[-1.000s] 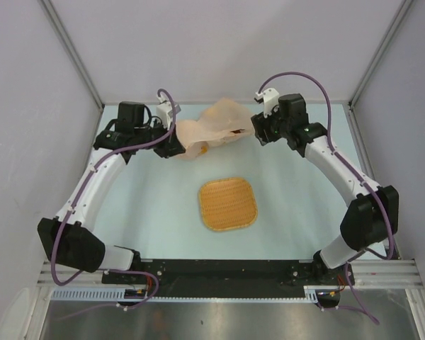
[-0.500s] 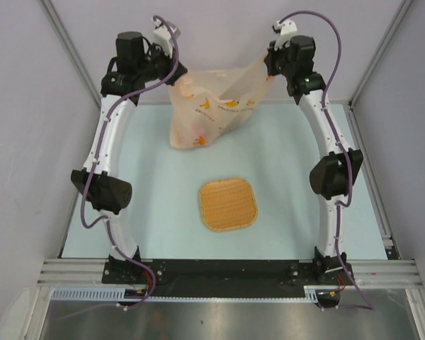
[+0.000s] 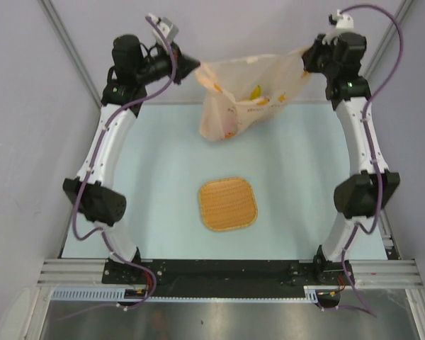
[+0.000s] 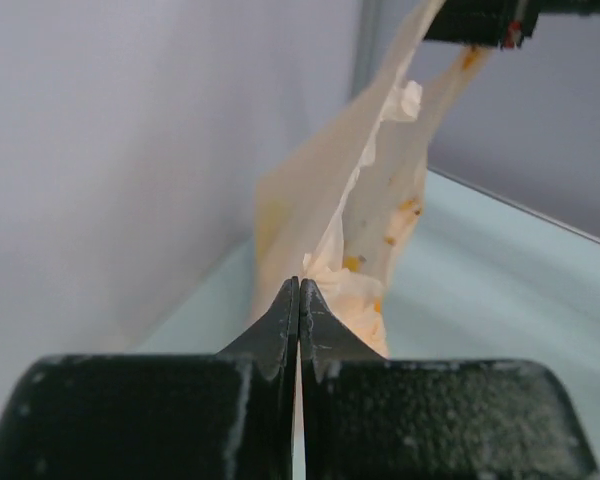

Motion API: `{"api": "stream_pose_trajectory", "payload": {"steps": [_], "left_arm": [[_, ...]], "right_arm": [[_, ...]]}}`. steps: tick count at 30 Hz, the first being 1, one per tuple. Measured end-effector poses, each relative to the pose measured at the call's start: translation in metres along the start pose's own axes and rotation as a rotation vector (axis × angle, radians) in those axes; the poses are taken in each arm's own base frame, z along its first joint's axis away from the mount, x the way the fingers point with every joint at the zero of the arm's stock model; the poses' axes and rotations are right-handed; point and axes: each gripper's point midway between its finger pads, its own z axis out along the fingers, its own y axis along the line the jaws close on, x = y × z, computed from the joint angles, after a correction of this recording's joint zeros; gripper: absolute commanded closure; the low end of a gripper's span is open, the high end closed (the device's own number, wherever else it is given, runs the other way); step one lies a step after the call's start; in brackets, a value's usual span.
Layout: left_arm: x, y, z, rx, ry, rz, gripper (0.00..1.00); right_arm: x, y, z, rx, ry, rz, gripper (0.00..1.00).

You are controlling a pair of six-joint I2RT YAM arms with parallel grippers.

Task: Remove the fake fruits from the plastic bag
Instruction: Adjust the plastic bag at the center of the board.

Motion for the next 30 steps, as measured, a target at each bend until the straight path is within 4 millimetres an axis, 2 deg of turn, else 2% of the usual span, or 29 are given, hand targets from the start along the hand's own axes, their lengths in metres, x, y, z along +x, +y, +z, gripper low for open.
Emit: {"api": "stream_pose_trajectory", "payload": {"steps": [3, 5, 6, 8, 9, 10, 12, 13, 14, 15, 16, 17, 18, 20, 21, 22, 26, 27, 30], "left_arm": [[0.044, -0.052, -0.022, 0.113, 0.099, -0.095, 1.0], [0.082, -0.081, -0.042, 0.167, 0.182, -0.17, 1.0], [0.094, -0.089, -0.048, 0.18, 0.207, -0.194, 1.0], [0.131, -0.108, -0.065, 0.202, 0.28, -0.271, 1.0], [0.15, -0.116, -0.073, 0.207, 0.318, -0.313, 1.0], [0.166, -0.122, -0.079, 0.21, 0.354, -0.355, 1.0], [0.186, -0.13, -0.085, 0.211, 0.401, -0.417, 1.0], [0.19, -0.133, -0.086, 0.211, 0.413, -0.436, 1.0], [0.191, -0.134, -0.087, 0.21, 0.418, -0.45, 1.0], [0.189, -0.135, -0.086, 0.211, 0.414, -0.453, 1.0], [0.186, -0.135, -0.086, 0.215, 0.408, -0.457, 0.99], [0.183, -0.136, -0.085, 0.218, 0.402, -0.462, 0.87], [0.181, -0.136, -0.084, 0.219, 0.398, -0.465, 0.54], [0.176, -0.138, -0.084, 0.225, 0.387, -0.47, 0.39], [0.174, -0.14, -0.085, 0.231, 0.384, -0.477, 0.26], [0.17, -0.142, -0.086, 0.24, 0.379, -0.484, 0.22], [0.154, -0.157, -0.091, 0.278, 0.354, -0.472, 0.2], [0.15, -0.163, -0.091, 0.295, 0.347, -0.465, 0.21], [0.14, -0.183, -0.087, 0.356, 0.336, -0.445, 0.22]], "right_arm": [[0.031, -0.011, -0.057, 0.022, 0.078, 0.024, 1.0], [0.088, -0.016, -0.104, 0.057, 0.181, 0.021, 1.0], [0.111, -0.016, -0.121, 0.068, 0.226, 0.021, 0.92], [0.161, -0.014, -0.15, 0.076, 0.329, 0.032, 0.71], [0.184, -0.013, -0.162, 0.075, 0.375, 0.039, 0.53], [0.205, -0.01, -0.172, 0.068, 0.423, 0.045, 0.46], [0.23, -0.006, -0.187, 0.049, 0.494, 0.055, 0.33], [0.233, -0.005, -0.19, 0.041, 0.506, 0.053, 0.28], [0.231, -0.002, -0.192, 0.027, 0.506, 0.038, 0.26], [0.226, 0.0, -0.193, 0.019, 0.494, 0.031, 0.19], [0.217, 0.003, -0.195, 0.007, 0.476, 0.015, 0.17], [0.204, 0.01, -0.196, -0.014, 0.444, -0.009, 0.16], [0.187, 0.019, -0.198, -0.04, 0.404, -0.038, 0.14], [0.152, 0.041, -0.203, -0.101, 0.313, -0.098, 0.14], [0.133, 0.052, -0.208, -0.129, 0.263, -0.125, 0.15], [0.114, 0.065, -0.215, -0.162, 0.211, -0.153, 0.16], [0.08, 0.087, -0.235, -0.226, 0.111, -0.205, 0.28], [0.078, 0.091, -0.238, -0.242, 0.104, -0.209, 0.37], [0.087, 0.094, -0.238, -0.262, 0.141, -0.207, 0.48]]}}
